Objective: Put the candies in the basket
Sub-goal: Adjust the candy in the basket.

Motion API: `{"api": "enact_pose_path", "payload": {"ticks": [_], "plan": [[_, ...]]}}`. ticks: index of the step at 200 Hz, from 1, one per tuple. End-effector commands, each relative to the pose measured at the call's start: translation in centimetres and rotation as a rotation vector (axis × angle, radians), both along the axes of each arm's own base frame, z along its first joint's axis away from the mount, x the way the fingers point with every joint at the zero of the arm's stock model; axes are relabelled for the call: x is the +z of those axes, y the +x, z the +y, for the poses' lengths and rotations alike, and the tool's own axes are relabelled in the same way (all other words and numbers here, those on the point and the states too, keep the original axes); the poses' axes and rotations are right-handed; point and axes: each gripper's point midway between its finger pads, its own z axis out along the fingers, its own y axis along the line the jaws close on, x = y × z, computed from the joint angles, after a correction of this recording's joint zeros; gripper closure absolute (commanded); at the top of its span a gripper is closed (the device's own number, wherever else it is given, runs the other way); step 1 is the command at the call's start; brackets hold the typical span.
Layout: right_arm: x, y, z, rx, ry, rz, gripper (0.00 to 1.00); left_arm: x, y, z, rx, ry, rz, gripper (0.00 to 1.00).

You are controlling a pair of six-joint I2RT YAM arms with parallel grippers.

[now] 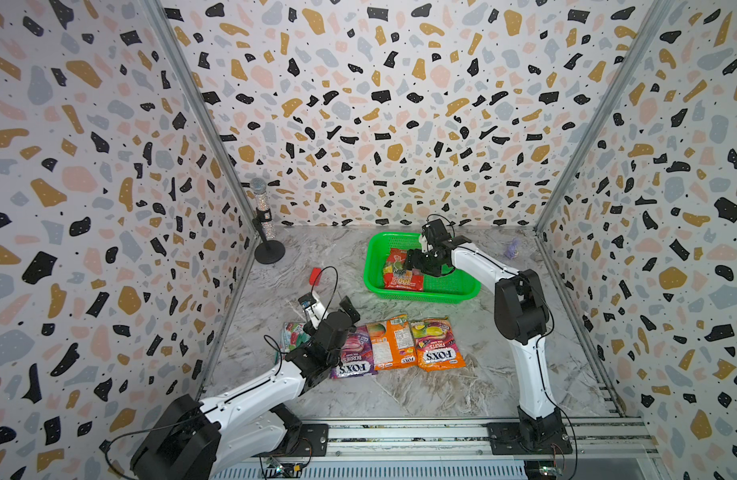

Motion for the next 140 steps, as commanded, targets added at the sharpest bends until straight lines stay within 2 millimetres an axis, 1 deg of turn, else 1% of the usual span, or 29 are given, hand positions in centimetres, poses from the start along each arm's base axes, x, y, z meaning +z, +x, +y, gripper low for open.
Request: {"api": "enact_pose_path", "payload": {"ticks": [1, 27, 45, 64, 87, 103, 117, 128, 133, 140], "plan": [[2.4, 0.3, 2.0, 0.052, 0.079, -0.028, 0.21, 0.3, 0.0, 1.1, 0.064, -0.008, -0.016, 0.00], [3.0, 0.3, 2.8, 0.094, 0.109, -0.035, 0.21, 0.2, 0.4, 0.1, 0.023, -0.005, 0.001, 0.00], [2.8, 0.2, 3.3, 0.114, 0.130, -0.023, 0.22, 0.2, 0.7, -0.6, -0.009, -0.004, 0.008, 0.00], [2.7, 0.1, 4.4, 0.153, 0.159, -0.012, 0.22, 0.4, 0.8, -1.0, -0.036, -0.004, 0.008, 0.00], [3.0, -0.1, 5.7, 0.198, 0.164, -0.009, 0.23, 0.5, 0.9, -1.3, -0.052, -0.003, 0.004, 0.00], [3.2, -0.2, 6.3, 0.226, 0.154, -0.012, 0.23, 0.5, 0.9, -1.5, -0.062, -0.003, 0.003, 0.00], [3.6, -0.3, 6.3, 0.233, 0.144, -0.022, 0.23, 0.6, 1.0, -1.7, -0.073, -0.005, 0.002, 0.00], [3.9, -0.3, 6.0, 0.231, 0.123, -0.030, 0.23, 0.7, 1.1, -2.1, -0.090, -0.002, 0.000, 0.00], [4.0, -0.3, 5.6, 0.227, 0.101, -0.035, 0.23, 0.7, 1.2, -2.3, -0.104, -0.001, 0.001, 0.00], [4.7, -0.3, 4.9, 0.218, 0.064, -0.051, 0.23, 0.9, 1.3, -2.8, -0.128, 0.004, 0.001, 0.00]]}}
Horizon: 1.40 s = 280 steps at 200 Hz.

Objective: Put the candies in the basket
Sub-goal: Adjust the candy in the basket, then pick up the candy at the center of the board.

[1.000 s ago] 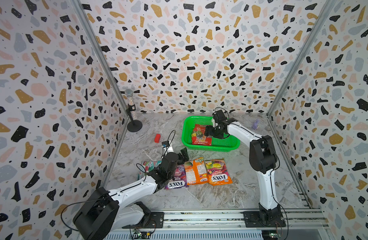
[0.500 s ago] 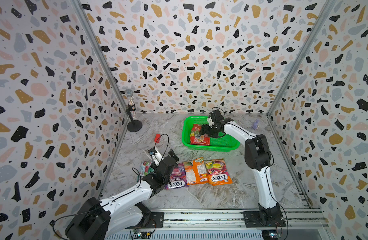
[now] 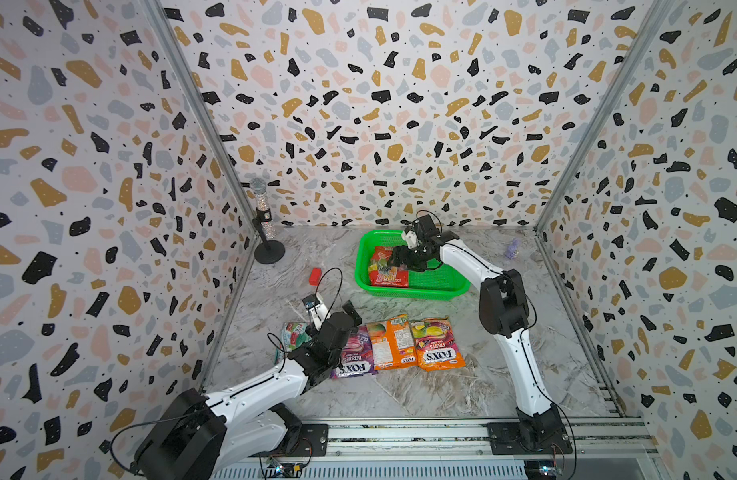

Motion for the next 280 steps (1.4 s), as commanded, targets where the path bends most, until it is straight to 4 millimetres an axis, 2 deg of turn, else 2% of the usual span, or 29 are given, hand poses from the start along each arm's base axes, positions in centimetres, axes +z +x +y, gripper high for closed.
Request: {"api": "enact_pose_path", "payload": {"ticks": [1, 18, 39, 55, 69, 73, 79, 91, 105, 114, 118, 122, 131, 146, 160, 181, 219, 280], "plan": [[4.3, -0.5, -0.6, 0.027, -0.044, -0.076, 0.23, 2.2, 1.2, -1.5, -0.060, -0.019, -0.051, 0.00], [6.7, -0.9, -2.6, 0.004, -0.131, -0.137, 0.23, 3.1, 1.5, -4.0, -0.214, 0.025, -0.054, 0.00], [11.2, -2.2, -5.4, -0.024, -0.205, -0.225, 0.22, 4.3, 1.6, -8.2, -0.424, 0.036, -0.067, 0.00], [13.5, -4.3, -7.7, -0.046, -0.246, -0.274, 0.21, 4.5, 1.4, -11.2, -0.564, 0.010, -0.081, 0.00], [15.1, -6.5, -10.0, -0.072, -0.281, -0.316, 0.21, 4.4, 0.9, -13.8, -0.686, -0.020, -0.093, 0.00], [14.7, -7.2, -10.7, -0.081, -0.299, -0.315, 0.21, 4.4, 0.8, -14.5, -0.720, -0.029, -0.093, 0.00], [15.7, -8.4, -11.7, -0.097, -0.298, -0.342, 0.20, 4.2, 0.6, -15.3, -0.753, -0.035, -0.087, 0.00], [14.9, -11.2, -13.6, -0.109, -0.303, -0.355, 0.20, 3.7, 0.4, -16.5, -0.791, -0.042, -0.071, 0.00], [13.0, -14.4, -15.7, -0.120, -0.317, -0.365, 0.20, 3.3, 0.4, -17.1, -0.806, -0.050, -0.055, 0.00], [11.0, -16.6, -17.2, -0.122, -0.339, -0.351, 0.21, 3.2, 0.4, -17.1, -0.802, -0.052, -0.050, 0.00], [9.2, -17.7, -18.0, -0.120, -0.364, -0.325, 0.21, 3.2, 0.5, -17.0, -0.799, -0.051, -0.049, 0.00], [9.0, -18.2, -18.4, -0.126, -0.362, -0.331, 0.22, 3.1, 0.5, -16.9, -0.793, -0.050, -0.048, 0.00], [6.3, -20.0, -19.5, -0.120, -0.390, -0.296, 0.23, 3.2, 0.5, -16.7, -0.783, -0.047, -0.052, 0.00], [2.6, -22.2, -20.4, -0.101, -0.404, -0.235, 0.25, 3.2, 0.6, -16.3, -0.759, -0.043, -0.055, 0.00], [0.2, -23.6, -20.3, -0.073, -0.391, -0.180, 0.27, 3.3, 0.7, -15.9, -0.744, -0.039, -0.059, 0.00], [-1.9, -24.6, -19.7, -0.056, -0.358, -0.119, 0.30, 3.2, 0.7, -15.7, -0.730, -0.036, -0.060, 0.00], [-3.2, -24.4, -17.7, -0.028, -0.273, -0.079, 0.32, 3.0, 0.9, -15.5, -0.718, -0.033, -0.052, 0.00], [-5.2, -24.0, -16.8, -0.029, -0.257, -0.022, 0.36, 2.9, 1.0, -14.9, -0.686, -0.021, -0.047, 0.00]]}}
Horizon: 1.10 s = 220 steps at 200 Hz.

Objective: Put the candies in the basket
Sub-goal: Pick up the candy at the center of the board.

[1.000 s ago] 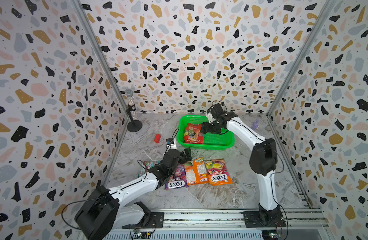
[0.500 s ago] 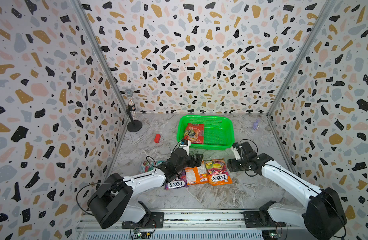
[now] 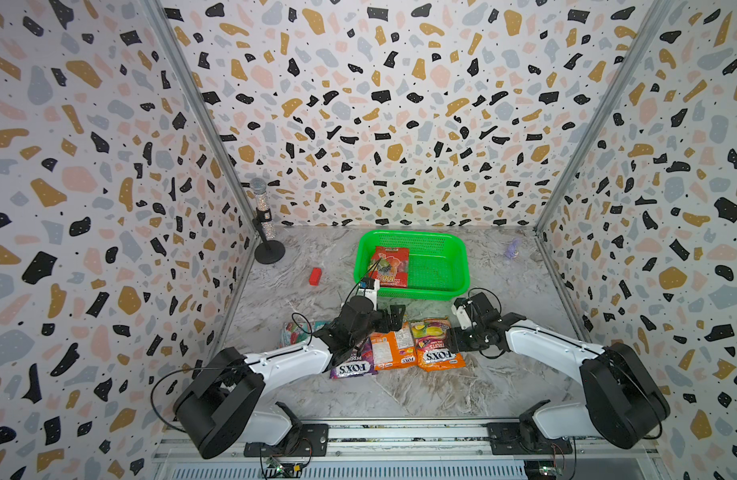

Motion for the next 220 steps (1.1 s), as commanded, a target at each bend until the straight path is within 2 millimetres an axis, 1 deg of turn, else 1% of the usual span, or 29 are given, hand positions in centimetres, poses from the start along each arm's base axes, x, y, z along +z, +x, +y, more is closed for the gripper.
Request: {"api": "enact_pose_path", "payload": {"ticks": [1, 18, 48, 69, 89, 101, 119, 140, 157, 183, 201, 220], "plan": [[0.8, 0.9, 1.0, -0.005, 0.044, -0.020, 0.36, 1.7, 0.4, 0.1, 0.019, -0.027, -0.046, 0.00], [0.4, 0.8, 0.9, -0.009, 0.041, -0.011, 0.39, 1.7, 0.4, 0.1, 0.020, -0.027, -0.045, 0.00], [0.1, 0.7, 1.0, -0.015, 0.048, -0.005, 0.54, 1.7, 0.4, 0.1, 0.022, -0.027, -0.045, 0.00], [0.0, 0.7, 1.0, -0.017, 0.049, -0.004, 0.70, 1.7, 0.5, 0.2, 0.025, -0.025, -0.045, 0.00], [0.0, 0.6, 0.9, -0.017, 0.044, -0.003, 0.90, 1.8, 0.5, 0.3, 0.031, -0.026, -0.046, 0.00], [0.2, 0.6, 0.8, -0.016, 0.041, -0.004, 1.00, 1.7, 0.5, 0.3, 0.031, -0.025, -0.044, 0.00], [0.7, 0.5, 0.7, -0.016, 0.039, -0.011, 1.00, 1.6, 0.5, 0.4, 0.038, -0.022, -0.041, 0.00], [2.0, 0.5, 0.7, -0.015, 0.051, -0.034, 1.00, 1.4, 0.7, 0.9, 0.070, -0.019, -0.030, 0.00], [3.7, 0.6, 0.7, -0.013, 0.069, -0.067, 1.00, 0.6, 1.3, 2.8, 0.196, 0.006, 0.027, 0.00], [7.0, 0.7, 0.9, -0.008, 0.108, -0.126, 1.00, 0.6, 1.6, 6.1, 0.368, 0.078, 0.049, 0.00], [9.3, 0.9, 0.8, -0.015, 0.128, -0.173, 1.00, 0.5, 1.4, 9.7, 0.543, 0.109, 0.039, 0.00], [11.7, 1.1, 0.6, -0.029, 0.146, -0.229, 1.00, 0.3, 0.6, 13.0, 0.715, 0.080, 0.031, 0.00]]}}
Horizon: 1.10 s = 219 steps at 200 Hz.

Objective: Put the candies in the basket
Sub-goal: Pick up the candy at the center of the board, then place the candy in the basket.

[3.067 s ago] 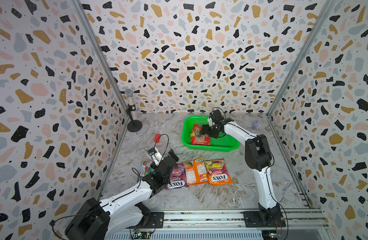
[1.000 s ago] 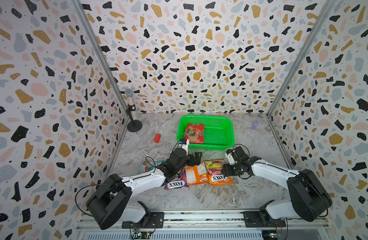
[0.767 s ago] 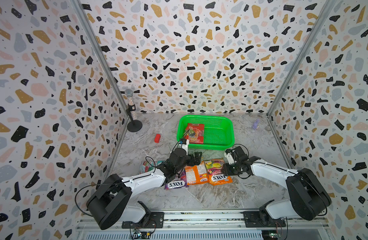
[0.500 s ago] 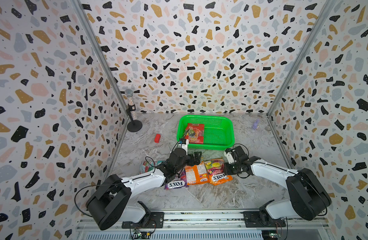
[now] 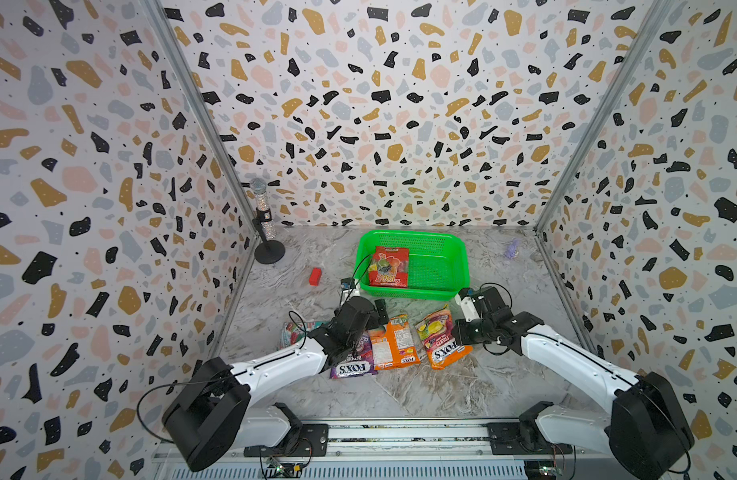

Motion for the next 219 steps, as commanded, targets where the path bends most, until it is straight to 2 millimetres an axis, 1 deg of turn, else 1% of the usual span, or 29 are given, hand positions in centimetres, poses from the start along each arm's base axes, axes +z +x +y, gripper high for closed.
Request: {"api": "enact_pose_path", "payload": {"ticks": [1, 16, 27, 47, 77, 100, 110, 131, 137, 156, 168, 183, 198, 209, 219], "plan": [[4.0, 0.5, -0.2, -0.020, 0.027, -0.082, 1.00, 0.5, -0.4, 5.5, 0.289, 0.012, -0.041, 0.00], [5.7, 0.7, -0.1, -0.030, 0.050, -0.115, 1.00, 0.2, -0.9, 7.0, 0.357, -0.019, -0.056, 0.00], [6.9, 0.9, 0.1, -0.033, 0.069, -0.132, 1.00, 0.2, -1.2, 7.5, 0.378, -0.029, -0.063, 0.00], [9.0, 1.3, 0.6, -0.036, 0.111, -0.156, 1.00, 0.3, -1.1, 7.6, 0.381, -0.034, -0.062, 0.00], [11.9, 2.4, 1.5, -0.042, 0.165, -0.199, 1.00, 0.0, -0.9, 7.1, 0.367, -0.035, -0.048, 0.00], [14.2, 4.1, 1.6, -0.079, 0.173, -0.255, 1.00, -0.1, -0.8, 7.1, 0.366, -0.038, -0.043, 0.00], [15.5, 5.3, 1.7, -0.104, 0.172, -0.287, 1.00, -0.1, -0.8, 7.1, 0.368, -0.041, -0.041, 0.00], [16.9, 8.3, 1.6, -0.188, 0.146, -0.322, 1.00, -0.3, -0.8, 7.2, 0.376, -0.047, -0.037, 0.00], [17.1, 9.2, 1.6, -0.218, 0.140, -0.327, 1.00, -0.4, -0.8, 7.1, 0.378, -0.052, -0.034, 0.00], [16.6, 12.2, 1.5, -0.324, 0.128, -0.334, 1.00, -0.6, -0.7, 6.9, 0.372, -0.054, -0.025, 0.00], [15.8, 14.3, 1.5, -0.384, 0.118, -0.332, 1.00, -0.6, -0.6, 6.9, 0.369, -0.050, -0.021, 0.00], [15.5, 16.7, 1.4, -0.453, 0.109, -0.330, 1.00, -0.9, -0.5, 6.8, 0.364, -0.052, -0.011, 0.00], [14.4, 19.0, 1.4, -0.493, 0.104, -0.292, 1.00, -1.0, -0.4, 6.7, 0.358, -0.053, -0.004, 0.00], [13.6, 20.3, 1.6, -0.506, 0.105, -0.255, 1.00, -1.0, -0.4, 6.6, 0.353, -0.054, -0.001, 0.00], [12.7, 21.2, 2.2, -0.500, 0.106, -0.221, 1.00, -1.0, -0.3, 6.5, 0.350, -0.053, 0.000, 0.00]]}}
